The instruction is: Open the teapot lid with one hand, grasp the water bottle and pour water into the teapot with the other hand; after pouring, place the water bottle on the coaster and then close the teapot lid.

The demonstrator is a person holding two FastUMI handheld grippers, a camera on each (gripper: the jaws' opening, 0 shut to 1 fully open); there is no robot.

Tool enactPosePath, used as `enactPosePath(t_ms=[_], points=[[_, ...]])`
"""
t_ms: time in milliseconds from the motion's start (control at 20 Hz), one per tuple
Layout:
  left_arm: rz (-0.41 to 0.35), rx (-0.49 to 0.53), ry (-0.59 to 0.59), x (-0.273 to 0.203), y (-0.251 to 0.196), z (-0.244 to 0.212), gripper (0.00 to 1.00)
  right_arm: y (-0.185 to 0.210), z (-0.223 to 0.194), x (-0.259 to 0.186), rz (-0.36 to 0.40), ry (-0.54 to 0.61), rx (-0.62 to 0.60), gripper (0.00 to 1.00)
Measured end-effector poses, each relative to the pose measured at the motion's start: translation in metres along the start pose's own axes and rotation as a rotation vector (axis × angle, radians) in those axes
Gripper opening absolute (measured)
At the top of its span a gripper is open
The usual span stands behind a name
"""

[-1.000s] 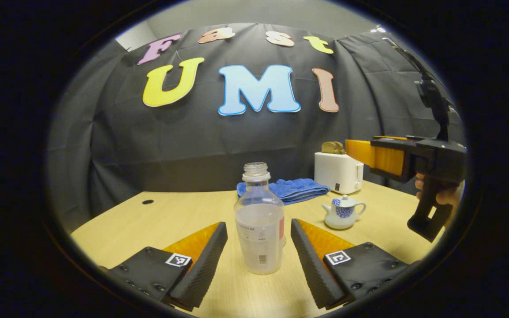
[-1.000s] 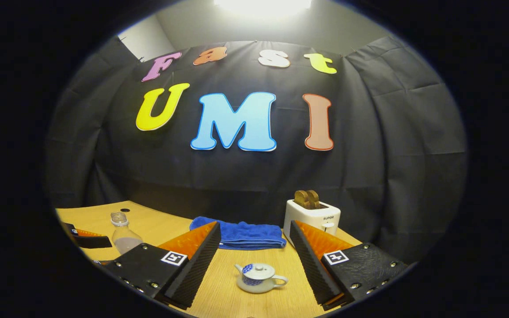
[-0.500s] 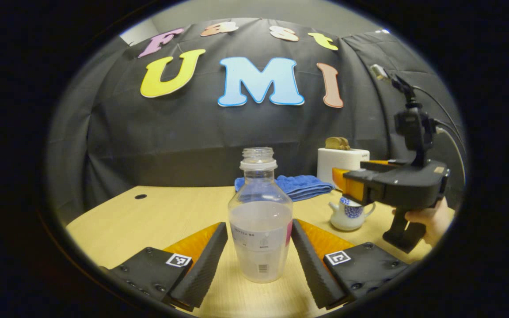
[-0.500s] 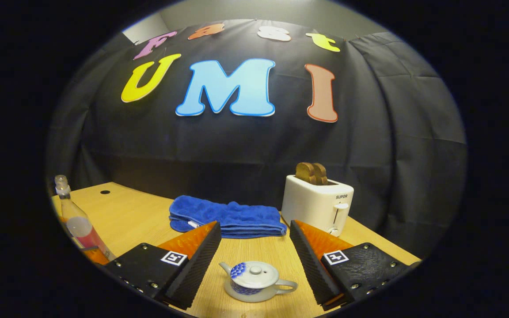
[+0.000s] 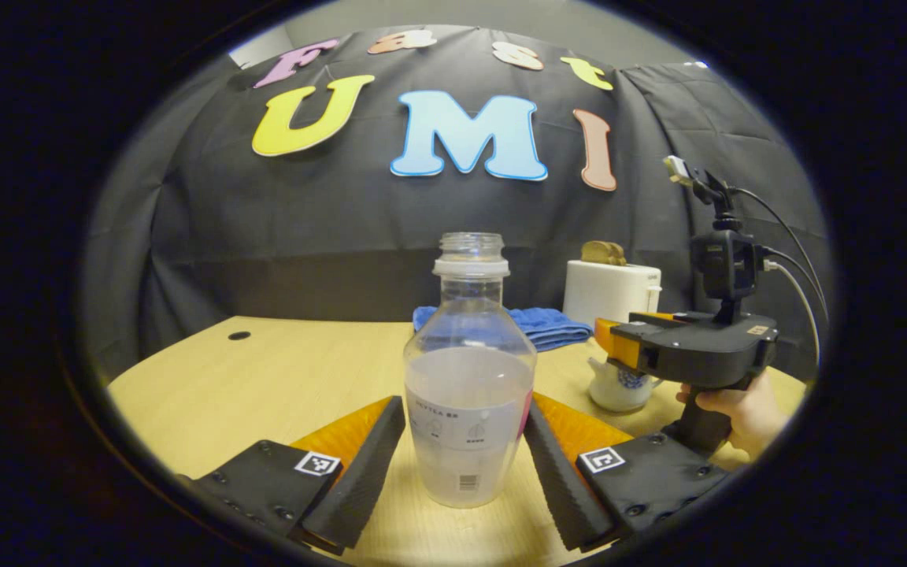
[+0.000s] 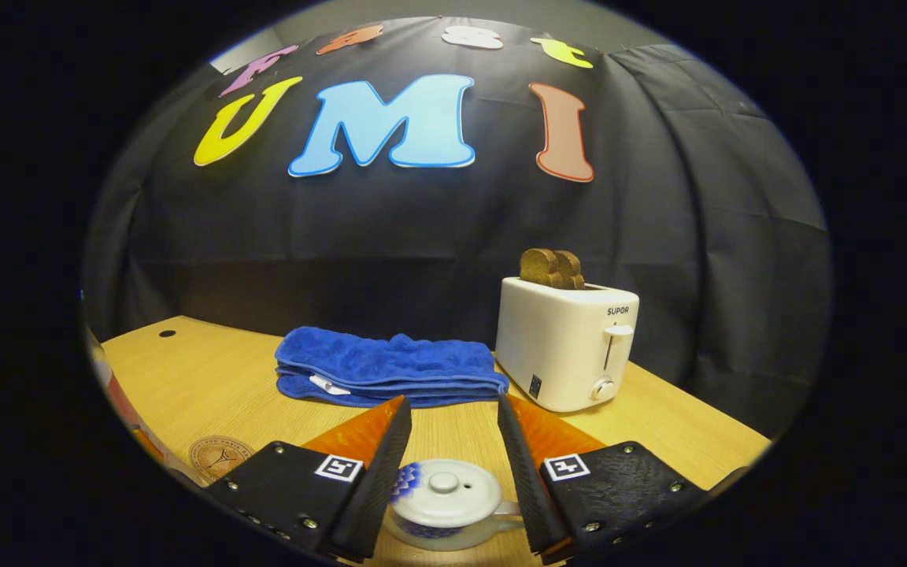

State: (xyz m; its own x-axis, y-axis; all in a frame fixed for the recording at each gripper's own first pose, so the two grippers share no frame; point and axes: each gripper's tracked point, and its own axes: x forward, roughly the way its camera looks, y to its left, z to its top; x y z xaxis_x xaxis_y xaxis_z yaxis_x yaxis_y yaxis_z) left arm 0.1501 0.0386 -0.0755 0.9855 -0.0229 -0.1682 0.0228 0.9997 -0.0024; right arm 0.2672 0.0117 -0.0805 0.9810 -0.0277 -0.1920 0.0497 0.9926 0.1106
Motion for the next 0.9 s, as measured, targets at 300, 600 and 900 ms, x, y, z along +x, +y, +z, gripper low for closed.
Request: enactPosePath(t_ms=[300, 600, 900], points=[[-0.008, -0.008, -0.016, -0.003, 0.0, 0.005, 1.0, 0.01, -0.001, -0.001, 0.012, 0.017, -0.038, 0.52], [-0.006, -0.007, -0.018, -0.004, 0.0, 0.005, 1.0, 0.009, -0.005, -0.003, 0.015, 0.017, -0.048, 0.31], [-0.006, -0.008, -0.011, -0.003, 0.001, 0.003, 1.0, 0.006, -0.002, -0.002, 0.003, 0.006, -0.026, 0.17]])
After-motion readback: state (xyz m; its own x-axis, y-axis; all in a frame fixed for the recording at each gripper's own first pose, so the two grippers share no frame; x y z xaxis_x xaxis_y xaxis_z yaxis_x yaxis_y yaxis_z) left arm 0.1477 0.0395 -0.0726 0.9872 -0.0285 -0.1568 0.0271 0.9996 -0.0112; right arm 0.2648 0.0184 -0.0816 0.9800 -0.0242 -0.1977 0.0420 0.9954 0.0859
